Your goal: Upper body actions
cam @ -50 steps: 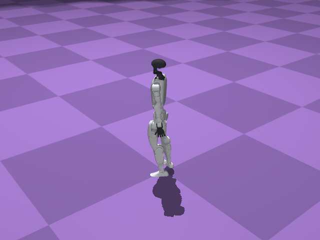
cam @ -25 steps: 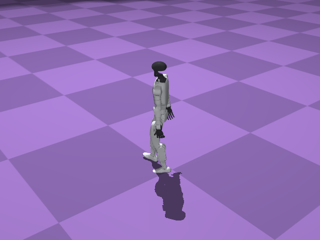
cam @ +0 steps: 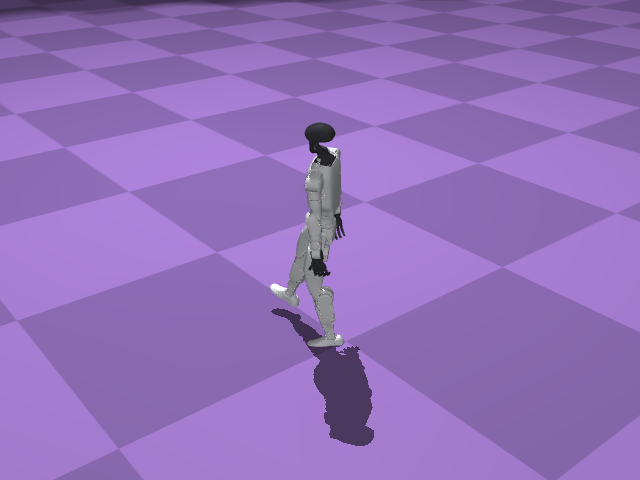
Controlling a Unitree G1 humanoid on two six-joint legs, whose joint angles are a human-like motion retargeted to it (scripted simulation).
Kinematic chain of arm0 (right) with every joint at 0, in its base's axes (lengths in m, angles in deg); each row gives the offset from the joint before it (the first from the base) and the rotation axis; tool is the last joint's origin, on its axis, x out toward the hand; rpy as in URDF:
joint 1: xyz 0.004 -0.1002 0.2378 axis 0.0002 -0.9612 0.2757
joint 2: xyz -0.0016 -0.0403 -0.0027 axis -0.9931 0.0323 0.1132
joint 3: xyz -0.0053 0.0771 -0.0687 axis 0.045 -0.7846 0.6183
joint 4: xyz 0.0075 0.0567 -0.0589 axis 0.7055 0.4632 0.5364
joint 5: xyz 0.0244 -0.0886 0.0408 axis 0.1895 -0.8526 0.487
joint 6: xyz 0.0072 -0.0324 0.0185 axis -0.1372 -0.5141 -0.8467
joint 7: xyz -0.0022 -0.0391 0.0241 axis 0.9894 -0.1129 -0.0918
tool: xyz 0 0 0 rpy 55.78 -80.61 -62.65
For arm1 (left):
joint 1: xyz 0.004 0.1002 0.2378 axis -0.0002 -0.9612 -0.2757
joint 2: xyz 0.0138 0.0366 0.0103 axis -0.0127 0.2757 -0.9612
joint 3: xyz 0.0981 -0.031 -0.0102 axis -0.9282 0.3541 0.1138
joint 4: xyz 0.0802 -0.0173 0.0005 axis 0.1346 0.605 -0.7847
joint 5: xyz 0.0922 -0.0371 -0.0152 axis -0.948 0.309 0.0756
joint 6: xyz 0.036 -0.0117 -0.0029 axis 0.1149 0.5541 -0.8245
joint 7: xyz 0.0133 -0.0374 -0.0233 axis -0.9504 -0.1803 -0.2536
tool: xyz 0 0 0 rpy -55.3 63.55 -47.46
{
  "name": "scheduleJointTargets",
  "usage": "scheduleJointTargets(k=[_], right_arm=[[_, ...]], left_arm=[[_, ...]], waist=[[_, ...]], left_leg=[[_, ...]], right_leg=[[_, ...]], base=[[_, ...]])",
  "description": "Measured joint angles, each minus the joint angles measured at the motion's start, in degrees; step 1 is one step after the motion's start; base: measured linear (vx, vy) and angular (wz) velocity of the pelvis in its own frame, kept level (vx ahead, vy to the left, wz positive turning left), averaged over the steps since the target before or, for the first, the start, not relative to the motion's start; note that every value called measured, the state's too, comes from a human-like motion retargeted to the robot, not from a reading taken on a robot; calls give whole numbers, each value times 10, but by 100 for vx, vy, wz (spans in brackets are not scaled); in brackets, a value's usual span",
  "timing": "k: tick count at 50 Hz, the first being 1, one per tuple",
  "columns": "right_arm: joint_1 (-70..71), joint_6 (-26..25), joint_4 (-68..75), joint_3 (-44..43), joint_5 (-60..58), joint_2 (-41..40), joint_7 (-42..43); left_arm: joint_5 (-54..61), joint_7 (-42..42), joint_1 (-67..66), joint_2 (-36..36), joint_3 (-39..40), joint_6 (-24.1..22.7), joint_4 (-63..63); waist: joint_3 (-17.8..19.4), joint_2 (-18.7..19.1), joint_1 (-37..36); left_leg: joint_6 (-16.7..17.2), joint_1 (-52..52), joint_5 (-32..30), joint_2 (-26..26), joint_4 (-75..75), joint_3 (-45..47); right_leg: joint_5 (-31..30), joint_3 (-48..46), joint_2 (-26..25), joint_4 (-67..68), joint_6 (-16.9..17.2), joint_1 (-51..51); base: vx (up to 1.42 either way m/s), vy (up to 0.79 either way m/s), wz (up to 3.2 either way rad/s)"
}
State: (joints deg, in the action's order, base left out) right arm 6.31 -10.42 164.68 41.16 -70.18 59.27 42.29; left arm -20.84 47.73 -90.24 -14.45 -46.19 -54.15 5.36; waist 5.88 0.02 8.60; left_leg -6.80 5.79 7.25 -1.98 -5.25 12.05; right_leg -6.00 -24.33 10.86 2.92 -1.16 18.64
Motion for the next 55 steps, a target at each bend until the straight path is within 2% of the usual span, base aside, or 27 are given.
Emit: scheduleJointTargets(k=[6,13,15,16,20,23,25,31,35,42,46,50,55], right_arm=[[1,-7,16,22,-54,3,33],[-2,-21,16,42,-78,-2,68],[6,-20,15,44,-82,-3,59],[8,-19,13,45,-84,-5,50],[10,-16,5,49,-94,-7,16],[14,-18,-11,44,-107,-8,0],[20,-13,-24,43,-111,-7,-8],[35,2,-74,36,-94,6,-34],[21,3,-69,21,-72,13,-34],[4,-36,-3,-22,-65,27,-9],[0,-51,28,-35,-65,37,1],[-9,-57,53,-55,-53,48,19],[-8,-68,96,-74,-34,73,36]], left_arm=[[2,-8,-13,0,15,2,7],[1,-7,-35,6,24,3,10],[-2,-4,-31,1,27,7,15],[-4,-3,-32,0,29,8,17],[-8,-5,-39,-3,34,12,20],[-1,-6,-41,1,36,15,23],[8,-7,-41,9,40,15,22],[35,-1,-27,36,19,7,2],[-7,3,-24,35,-2,9,-17],[-17,4,-34,34,-17,-3,-55],[-9,7,-44,28,0,0,-49],[-22,11,-53,13,8,2,-36],[-53,-8,-71,5,11,-6,-36]], waist=[[-31,-18,-30],[-70,-26,-101],[-74,-30,-109],[-79,-32,-114],[-97,-45,-143],[-108,-43,-155],[-109,-37,-161],[-81,-4,-118],[-92,12,-93],[-97,29,-87],[-90,31,-67],[-78,2,-80],[-47,2,-111]], left_leg=[[8,-10,2,15,6,26],[23,-25,7,18,15,94],[27,-33,10,21,10,100],[30,-36,10,22,12,103],[44,-37,8,33,24,125],[55,-44,4,27,27,137],[64,-50,0,17,27,149],[78,-51,-16,-11,31,161],[90,-58,-27,-25,33,151],[109,-55,-47,-44,31,157],[109,-61,-71,-55,1,166],[80,-94,-68,-58,-95,177],[91,-192,-35,-38,-70,104]], right_leg=[[-10,-32,3,29,26,-81],[-10,-15,-12,66,63,-177],[28,-26,-11,73,101,-208],[51,-48,-11,65,101,-222],[98,-106,-21,-8,84,-244],[86,-92,-20,-28,100,-230],[87,-73,-25,-22,91,-211],[102,-54,-52,-8,61,-202],[108,-47,-68,-14,49,-202],[121,-27,-97,-14,24,-202],[125,-8,-105,-14,16,-206],[120,23,-76,-11,13,-209],[119,28,-66,-12,2,-229]], base=[[-1,-7,-39],[-9,-10,-87],[-15,-18,-34],[-17,-25,-38],[-9,-11,-57],[-18,-30,-46],[-24,-26,-56],[-29,-27,-2],[-19,-18,20],[-20,-24,-3],[-18,-19,-7],[-16,-16,-43],[-14,-7,-25]])
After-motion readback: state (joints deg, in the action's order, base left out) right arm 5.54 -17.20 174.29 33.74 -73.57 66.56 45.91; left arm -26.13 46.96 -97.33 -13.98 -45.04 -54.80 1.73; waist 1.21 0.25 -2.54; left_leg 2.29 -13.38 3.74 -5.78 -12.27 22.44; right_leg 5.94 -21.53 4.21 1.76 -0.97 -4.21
